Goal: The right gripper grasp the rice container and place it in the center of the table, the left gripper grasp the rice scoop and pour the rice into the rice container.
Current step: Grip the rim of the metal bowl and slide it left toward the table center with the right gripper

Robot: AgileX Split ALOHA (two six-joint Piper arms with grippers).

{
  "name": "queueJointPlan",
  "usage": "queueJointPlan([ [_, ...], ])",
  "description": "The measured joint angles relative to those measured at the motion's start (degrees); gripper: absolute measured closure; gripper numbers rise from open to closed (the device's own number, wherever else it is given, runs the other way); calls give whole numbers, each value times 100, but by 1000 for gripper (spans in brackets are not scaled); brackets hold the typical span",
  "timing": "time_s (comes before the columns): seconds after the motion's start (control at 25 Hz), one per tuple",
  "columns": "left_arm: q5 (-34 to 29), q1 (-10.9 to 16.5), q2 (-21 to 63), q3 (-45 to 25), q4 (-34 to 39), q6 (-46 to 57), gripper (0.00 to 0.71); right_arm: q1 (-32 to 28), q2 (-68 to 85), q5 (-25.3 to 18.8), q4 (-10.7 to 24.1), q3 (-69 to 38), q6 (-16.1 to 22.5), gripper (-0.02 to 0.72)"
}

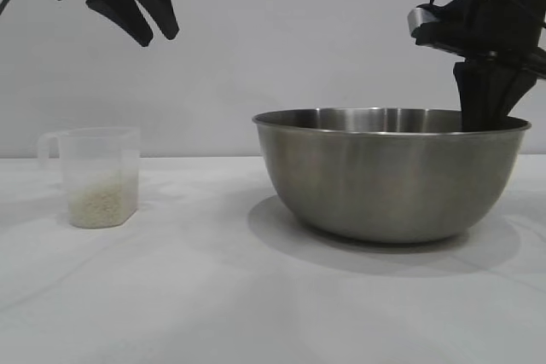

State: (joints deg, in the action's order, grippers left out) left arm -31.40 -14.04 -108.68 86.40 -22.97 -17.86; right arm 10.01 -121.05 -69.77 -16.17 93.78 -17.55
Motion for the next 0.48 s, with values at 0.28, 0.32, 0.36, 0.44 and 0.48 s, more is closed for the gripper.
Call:
queueJointPlan([
  [0.28, 14, 0, 0, 0, 0, 0, 483, 467, -83, 2, -144, 0, 35, 703],
  [0.32, 14, 0, 0, 0, 0, 0, 483, 528, -96, 2, -154, 0, 35, 703],
  [0.36, 14, 0, 0, 0, 0, 0, 483, 594, -96, 32, -156, 0, 44, 703],
  [0.44, 14, 0, 0, 0, 0, 0, 483, 688, -96, 68, -197, 0, 57, 703],
  [0.48, 14, 0, 0, 0, 0, 0, 483, 712, -96, 82, -241, 0, 57, 703],
])
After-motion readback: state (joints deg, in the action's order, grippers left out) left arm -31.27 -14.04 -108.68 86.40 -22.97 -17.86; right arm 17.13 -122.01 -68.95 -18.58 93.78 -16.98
